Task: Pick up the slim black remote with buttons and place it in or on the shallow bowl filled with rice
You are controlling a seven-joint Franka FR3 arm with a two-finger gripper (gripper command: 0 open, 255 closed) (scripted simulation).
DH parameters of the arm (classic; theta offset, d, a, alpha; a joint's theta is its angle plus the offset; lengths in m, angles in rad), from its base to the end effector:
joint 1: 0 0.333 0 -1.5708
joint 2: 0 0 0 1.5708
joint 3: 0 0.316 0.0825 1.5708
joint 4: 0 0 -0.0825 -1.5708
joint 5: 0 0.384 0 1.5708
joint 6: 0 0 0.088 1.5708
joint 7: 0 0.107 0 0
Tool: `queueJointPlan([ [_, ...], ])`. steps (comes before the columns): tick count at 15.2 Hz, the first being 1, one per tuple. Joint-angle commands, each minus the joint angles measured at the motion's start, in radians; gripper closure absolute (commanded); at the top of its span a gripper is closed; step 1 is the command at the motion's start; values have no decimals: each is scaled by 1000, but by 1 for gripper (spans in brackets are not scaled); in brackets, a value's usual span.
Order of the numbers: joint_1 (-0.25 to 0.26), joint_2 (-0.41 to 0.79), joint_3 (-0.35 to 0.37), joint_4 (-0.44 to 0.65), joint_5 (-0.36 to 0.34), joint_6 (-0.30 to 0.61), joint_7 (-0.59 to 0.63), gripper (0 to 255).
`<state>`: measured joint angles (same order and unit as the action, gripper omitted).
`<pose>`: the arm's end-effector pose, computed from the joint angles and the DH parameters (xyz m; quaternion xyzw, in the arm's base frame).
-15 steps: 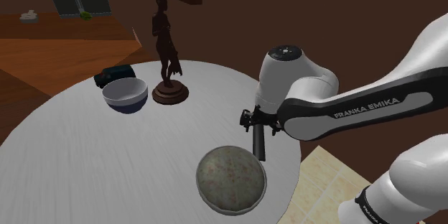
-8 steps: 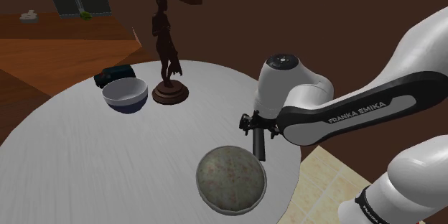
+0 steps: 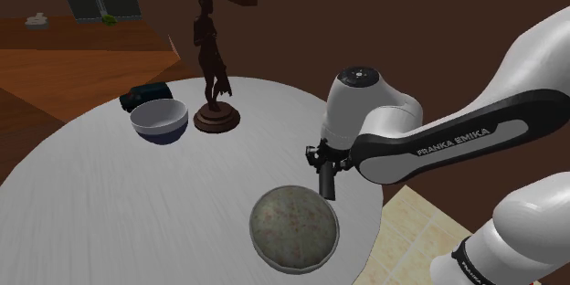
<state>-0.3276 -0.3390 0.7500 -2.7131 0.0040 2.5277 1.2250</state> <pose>0.3729 0.1496 0.3129 0.9093 -0.3991 0.1048 0.0536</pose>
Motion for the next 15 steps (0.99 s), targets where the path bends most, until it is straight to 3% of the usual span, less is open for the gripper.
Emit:
queueJointPlan([
  [1, -8, 9, -1, -6, -5, -8, 2, 255],
  [6, 3, -3, -5, -13, 6, -13, -2, 255],
  [15, 66, -117, -80, 34, 74, -165, -80, 255],
])
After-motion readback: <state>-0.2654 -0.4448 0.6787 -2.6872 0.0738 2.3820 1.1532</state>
